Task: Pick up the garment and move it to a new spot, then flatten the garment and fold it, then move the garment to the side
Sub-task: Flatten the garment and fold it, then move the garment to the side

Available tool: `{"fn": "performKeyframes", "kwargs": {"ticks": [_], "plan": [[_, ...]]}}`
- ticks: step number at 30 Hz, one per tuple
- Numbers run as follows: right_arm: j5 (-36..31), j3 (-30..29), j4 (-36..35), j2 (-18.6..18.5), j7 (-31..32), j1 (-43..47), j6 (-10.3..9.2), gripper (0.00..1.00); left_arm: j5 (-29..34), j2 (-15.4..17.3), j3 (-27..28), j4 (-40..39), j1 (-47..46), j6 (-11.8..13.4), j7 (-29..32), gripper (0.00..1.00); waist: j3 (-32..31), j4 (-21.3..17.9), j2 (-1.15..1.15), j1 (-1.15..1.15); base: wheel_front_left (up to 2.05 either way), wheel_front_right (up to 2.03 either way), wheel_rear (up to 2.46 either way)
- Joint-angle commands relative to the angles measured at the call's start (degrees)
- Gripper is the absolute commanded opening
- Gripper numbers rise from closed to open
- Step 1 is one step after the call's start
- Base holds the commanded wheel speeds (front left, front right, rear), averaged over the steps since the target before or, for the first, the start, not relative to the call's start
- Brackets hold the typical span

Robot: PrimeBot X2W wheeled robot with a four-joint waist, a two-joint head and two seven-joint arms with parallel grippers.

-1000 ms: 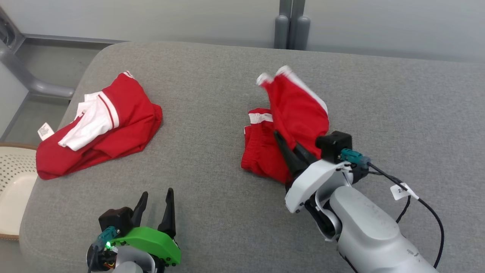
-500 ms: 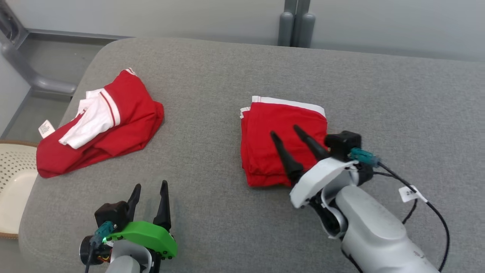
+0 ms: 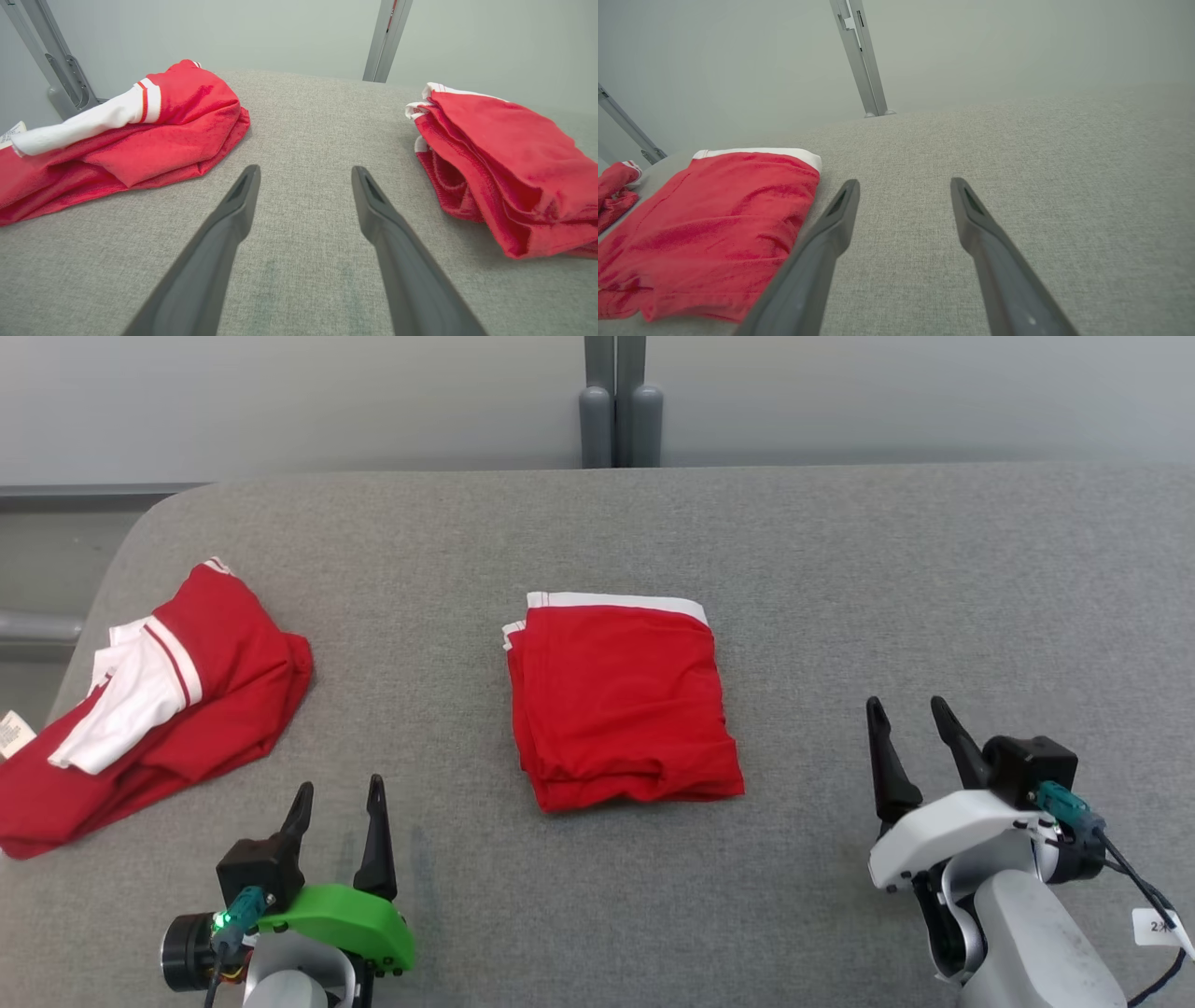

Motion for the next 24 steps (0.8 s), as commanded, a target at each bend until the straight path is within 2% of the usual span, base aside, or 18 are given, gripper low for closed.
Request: {"fn": "performKeyframes", "kwargs": {"ticks": [1, 11, 24], "plan": [[-0.6, -0.4, -0.5, 0.0, -0.2, 1.6, -0.02, 1.0, 0.9, 0.2, 0.2, -0.4, 1.3, 0.2, 0.0, 1.0, -1.1, -1.5, 0.0, 0.0, 0.0, 0.0, 0.0], [0.6, -0.3, -0.4, -0.1, -0.2, 7.2, -0.02, 1.0, 3.2, 0.2, 1.5, -2.6, 7.0, 1.9, 0.0, 1.0, -4.9, -3.4, 0.0, 0.0, 0.0, 0.0, 0.0], [2.7, 1.8, 0.3, -0.1, -0.2, 9.5, -0.02, 1.0, 3.9, 0.2, 2.0, -3.6, 10.7, 1.9, 0.0, 1.0, -7.0, -3.4, 0.0, 0.0, 0.0, 0.0, 0.0]]}}
